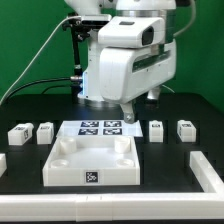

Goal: Assemble one leg

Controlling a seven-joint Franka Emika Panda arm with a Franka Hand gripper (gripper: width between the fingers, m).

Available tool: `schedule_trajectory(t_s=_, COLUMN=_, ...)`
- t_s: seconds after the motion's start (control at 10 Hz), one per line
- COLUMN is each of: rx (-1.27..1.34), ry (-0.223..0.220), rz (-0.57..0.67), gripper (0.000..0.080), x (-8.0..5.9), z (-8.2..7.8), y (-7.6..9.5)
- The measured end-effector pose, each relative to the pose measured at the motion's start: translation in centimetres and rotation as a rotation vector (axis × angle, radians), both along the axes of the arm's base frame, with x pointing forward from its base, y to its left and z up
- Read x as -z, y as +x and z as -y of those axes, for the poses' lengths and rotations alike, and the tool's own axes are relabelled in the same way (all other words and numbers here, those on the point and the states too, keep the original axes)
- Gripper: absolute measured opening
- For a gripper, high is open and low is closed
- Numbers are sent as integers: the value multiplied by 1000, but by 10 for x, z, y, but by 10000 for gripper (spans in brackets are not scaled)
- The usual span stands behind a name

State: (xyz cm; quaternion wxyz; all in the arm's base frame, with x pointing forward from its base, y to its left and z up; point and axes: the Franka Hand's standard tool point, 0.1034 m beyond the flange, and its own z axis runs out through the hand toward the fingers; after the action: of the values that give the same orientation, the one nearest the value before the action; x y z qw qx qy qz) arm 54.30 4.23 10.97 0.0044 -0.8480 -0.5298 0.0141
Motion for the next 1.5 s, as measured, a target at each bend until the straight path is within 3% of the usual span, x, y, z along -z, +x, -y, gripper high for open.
schedule_trajectory(t_s=0.2, rx=-235, ry=-3, rz=-40, gripper=650, x=12, z=17, y=-24)
schedule_trajectory(t_s=0.8, rx=-242, ry=-3, rz=-49, gripper=650, x=14, z=21, y=-28)
schedule_trajectory(t_s=0.9, rx=-330, ry=1, rz=-48, gripper=650, x=16, z=30, y=-36)
schedule_trajectory(t_s=1.1, rx=-476, ry=15, rz=-41, gripper=650, x=28, z=50, y=-72)
schedule_trajectory(t_s=1.3, rx=-575, ry=32, rz=-47, gripper=650, x=50, z=62, y=-104)
schedule_trajectory(t_s=1.5, rx=-549, ry=54, rz=-93, gripper=650, x=69, z=67, y=-123)
